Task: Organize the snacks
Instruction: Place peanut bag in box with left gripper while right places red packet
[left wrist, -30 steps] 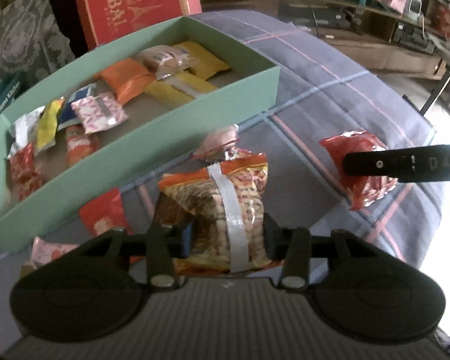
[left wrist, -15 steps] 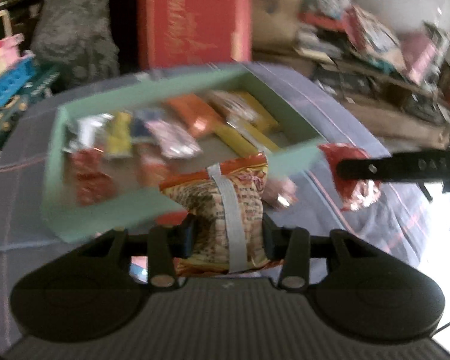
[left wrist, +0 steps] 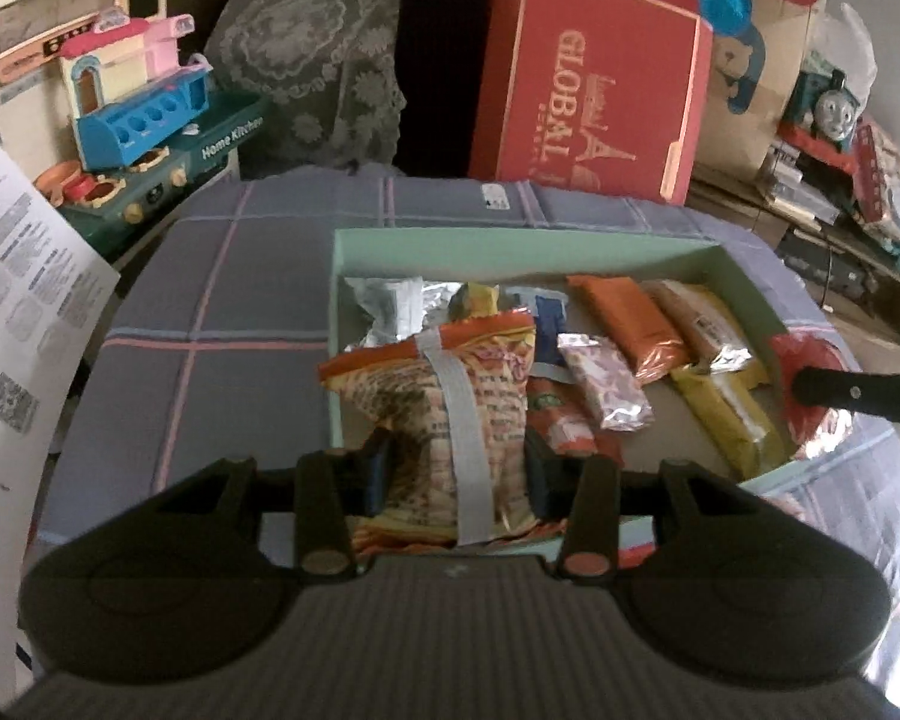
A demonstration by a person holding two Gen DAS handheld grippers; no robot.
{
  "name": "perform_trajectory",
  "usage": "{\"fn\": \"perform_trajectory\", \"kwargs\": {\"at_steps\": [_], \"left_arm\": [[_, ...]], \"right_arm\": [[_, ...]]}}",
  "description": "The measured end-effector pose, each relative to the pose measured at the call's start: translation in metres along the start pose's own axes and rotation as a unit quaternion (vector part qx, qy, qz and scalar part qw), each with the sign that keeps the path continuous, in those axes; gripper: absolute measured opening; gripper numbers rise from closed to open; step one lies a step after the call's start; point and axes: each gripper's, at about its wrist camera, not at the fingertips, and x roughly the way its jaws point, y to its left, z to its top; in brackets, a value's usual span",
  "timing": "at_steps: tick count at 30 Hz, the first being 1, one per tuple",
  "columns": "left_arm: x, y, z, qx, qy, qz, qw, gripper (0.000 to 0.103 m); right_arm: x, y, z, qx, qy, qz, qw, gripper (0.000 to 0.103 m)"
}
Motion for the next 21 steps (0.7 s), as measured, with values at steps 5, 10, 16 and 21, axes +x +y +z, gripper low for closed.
{"fn": "perform_trajectory", "kwargs": {"at_steps": [5, 10, 16, 21], "left_arm": [[0.025, -0.006, 0.003, 0.018, 0.018, -0.005, 0.9997, 0.042], [0.038, -0.011, 0.001, 0.018, 0.028, 0.010, 0.9994, 0.085], [0.031, -0.002, -0.005, -0.022, 0.020, 0.038, 0.9988, 0.103], [0.020, 0.003, -0.013, -0.037, 0.020, 0.040, 0.9983, 0.103]], "right_arm": [[0.035, 0.007, 0.004, 0.003, 0.025, -0.004, 1.000, 0.050], [0.044, 0.009, 0.003, 0.006, 0.032, 0.000, 0.999, 0.101], [0.031, 0.007, 0.003, -0.006, 0.008, -0.016, 1.000, 0.103], [0.020, -0.003, -0.006, 0.013, 0.010, -0.017, 1.000, 0.103]]}}
